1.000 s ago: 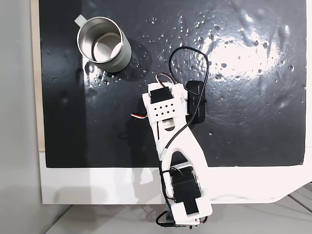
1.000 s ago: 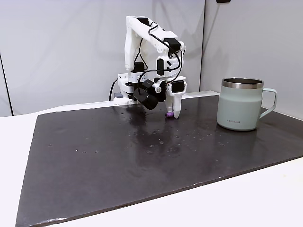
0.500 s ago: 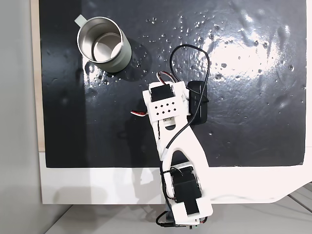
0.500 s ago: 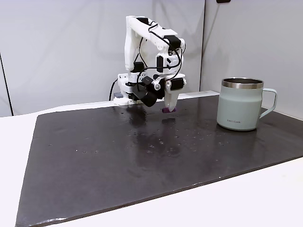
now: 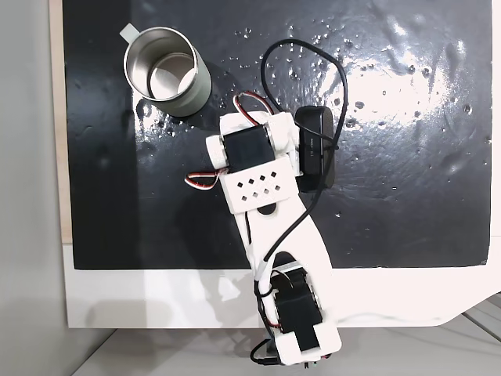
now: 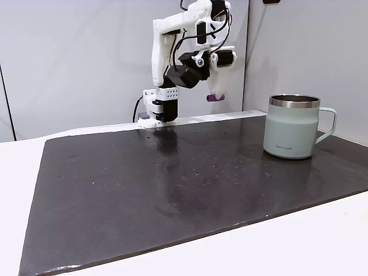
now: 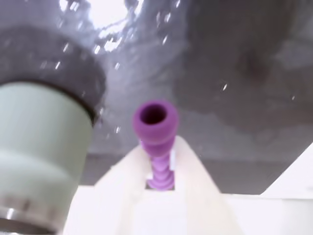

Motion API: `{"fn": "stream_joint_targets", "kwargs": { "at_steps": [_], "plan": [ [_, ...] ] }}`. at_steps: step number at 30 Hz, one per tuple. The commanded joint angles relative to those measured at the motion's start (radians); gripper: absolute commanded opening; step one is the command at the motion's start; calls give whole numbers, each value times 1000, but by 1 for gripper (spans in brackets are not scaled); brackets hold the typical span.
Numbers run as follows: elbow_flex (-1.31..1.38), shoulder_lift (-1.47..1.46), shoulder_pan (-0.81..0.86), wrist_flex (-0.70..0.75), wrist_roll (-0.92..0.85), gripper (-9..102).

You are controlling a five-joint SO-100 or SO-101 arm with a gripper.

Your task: Grasp a pengrip and put it in the cup.

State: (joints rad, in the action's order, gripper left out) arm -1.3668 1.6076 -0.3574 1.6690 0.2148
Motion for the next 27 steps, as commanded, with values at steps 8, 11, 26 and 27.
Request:
{"fn": "stream_joint_targets", "kwargs": {
  "at_steps": [8, 11, 26, 27],
  "plan": [
    [193, 169, -23, 20, -15, 0],
    [252, 193, -32, 21, -15, 0],
    [433, 179, -37, 20, -37, 0],
    [457, 153, -34, 20, -38, 0]
  ]
}}
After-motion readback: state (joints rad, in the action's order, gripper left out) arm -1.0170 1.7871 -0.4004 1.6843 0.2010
